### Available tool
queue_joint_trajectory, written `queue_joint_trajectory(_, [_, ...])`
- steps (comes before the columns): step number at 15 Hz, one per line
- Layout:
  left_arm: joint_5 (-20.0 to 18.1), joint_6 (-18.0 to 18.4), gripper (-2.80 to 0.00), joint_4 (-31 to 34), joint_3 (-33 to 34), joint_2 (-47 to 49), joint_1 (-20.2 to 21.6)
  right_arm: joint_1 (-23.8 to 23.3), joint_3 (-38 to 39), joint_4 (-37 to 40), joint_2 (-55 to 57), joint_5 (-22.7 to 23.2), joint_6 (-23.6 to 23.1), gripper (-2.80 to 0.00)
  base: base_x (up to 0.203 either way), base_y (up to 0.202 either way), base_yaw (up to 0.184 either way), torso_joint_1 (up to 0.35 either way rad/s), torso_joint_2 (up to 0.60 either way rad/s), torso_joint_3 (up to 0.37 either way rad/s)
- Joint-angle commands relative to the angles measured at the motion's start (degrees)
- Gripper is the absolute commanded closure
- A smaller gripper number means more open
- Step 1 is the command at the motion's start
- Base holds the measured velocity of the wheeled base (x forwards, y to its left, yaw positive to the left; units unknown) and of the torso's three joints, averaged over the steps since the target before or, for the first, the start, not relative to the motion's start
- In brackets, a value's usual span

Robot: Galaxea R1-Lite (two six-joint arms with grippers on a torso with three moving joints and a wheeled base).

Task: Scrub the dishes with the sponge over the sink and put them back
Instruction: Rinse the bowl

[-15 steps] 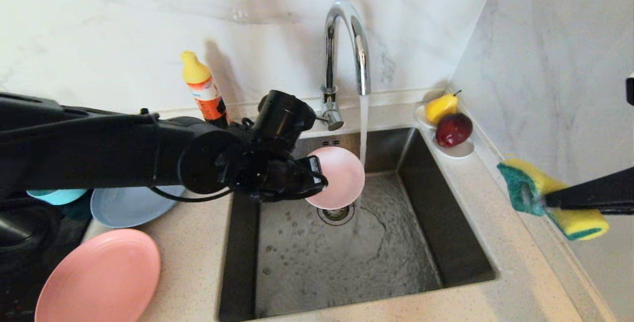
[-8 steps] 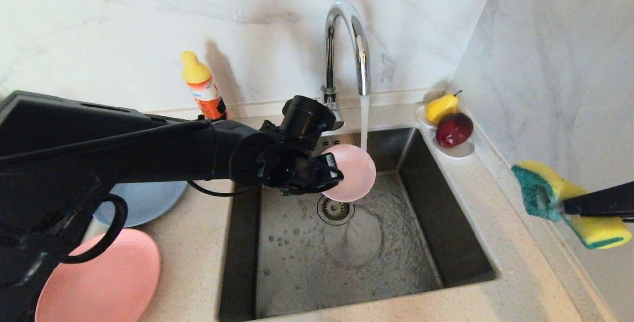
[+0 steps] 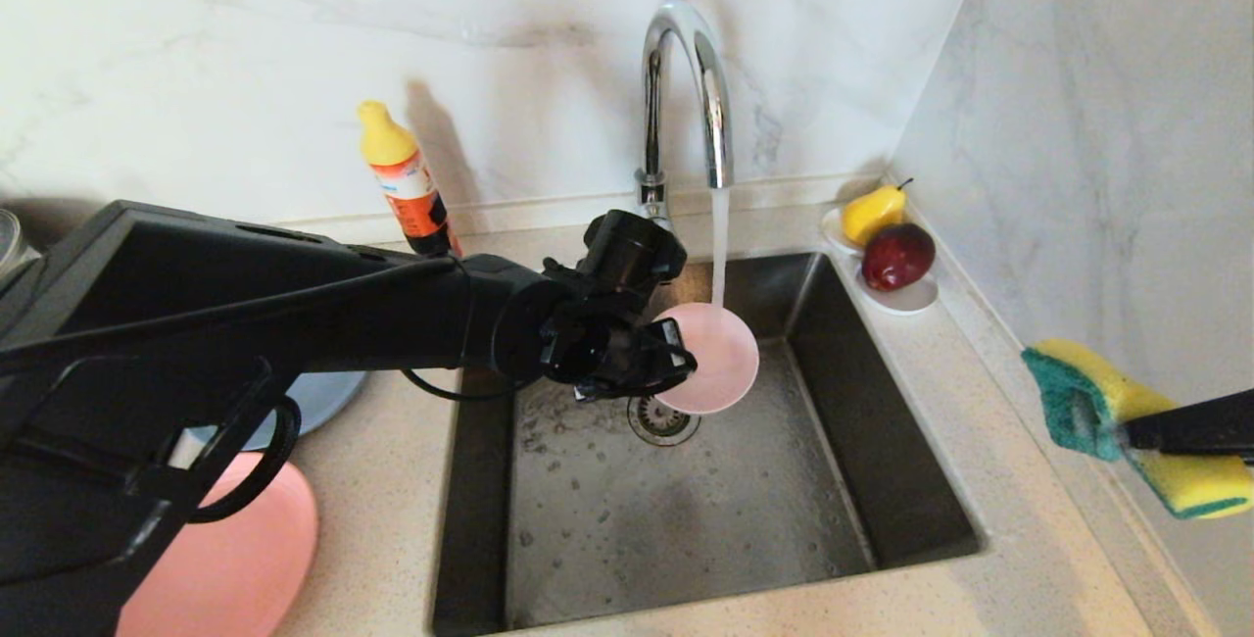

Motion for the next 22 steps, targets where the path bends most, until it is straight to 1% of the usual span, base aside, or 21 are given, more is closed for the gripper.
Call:
queue_joint_trajectory(1, [-0.9,-0.6,0.00,1.1,1.2,-1.0,-0.1,0.0,0.3,0.2,0.2,0.2,0.1,0.00,0.000,0.000,0.000,0.000,0.00,0.000])
queue_joint_trajectory(4, [-1.0,-1.3,0.00,2.3,2.7,-1.3,-0.1,0.0,1.3,-0.2,0.5,0.3,0.1,0.00,0.000,0.000,0.000,0.000,0.00,0.000])
queue_joint_trajectory(7, [-0.9,-1.8,0.00,2.3,3.8,-1.8,0.4,0.0,2.7,-3.7,0.2,0.3,0.4,0.00,0.000,0.000,0.000,0.000,0.00,0.000])
queue_joint_trajectory(9, [-0.1,-2.3,0.00,2.4,4.4,-2.2,1.2,0.0,3.4,-4.1,0.5,0.3,0.3,0.00,0.000,0.000,0.000,0.000,0.00,0.000])
queue_joint_trajectory(10, [0.4,-2.2,0.00,2.3,5.7,-3.2,1.6,0.1,3.8,-4.1,0.5,0.4,0.2,0.00,0.000,0.000,0.000,0.000,0.00,0.000])
queue_joint_trajectory(11, [1.8,-1.7,0.00,1.9,7.5,-5.0,2.2,0.1,4.3,-4.2,0.5,0.4,0.2,0.00,0.000,0.000,0.000,0.000,0.00,0.000])
queue_joint_trajectory(13, [6.9,0.9,0.00,1.4,9.7,-8.1,3.3,0.1,4.7,-4.2,1.1,0.5,0.1,0.00,0.000,0.000,0.000,0.000,0.00,0.000])
queue_joint_trajectory(15, [8.6,3.8,0.00,-0.4,12.2,-12.5,4.8,0.2,5.1,-4.8,1.5,0.5,0.0,0.00,0.000,0.000,0.000,0.000,0.00,0.000])
queue_joint_trajectory(17, [9.1,7.5,0.00,-5.6,16.7,-17.7,6.0,0.2,6.0,-6.8,1.6,0.6,0.1,0.00,0.000,0.000,0.000,0.000,0.00,0.000])
queue_joint_trajectory(18, [9.4,9.7,0.00,-9.7,20.3,-20.3,6.4,0.2,6.7,-7.9,1.7,0.5,0.1,0.00,0.000,0.000,0.000,0.000,0.00,0.000])
queue_joint_trajectory(20, [9.7,14.3,0.00,-20.2,28.1,-25.3,6.8,0.2,7.9,-9.3,2.0,0.6,0.1,0.00,0.000,0.000,0.000,0.000,0.00,0.000])
queue_joint_trajectory(22, [9.6,19.3,0.00,-33.4,36.0,-29.5,7.1,0.3,8.0,-9.3,2.0,0.7,0.1,0.00,0.000,0.000,0.000,0.000,0.00,0.000])
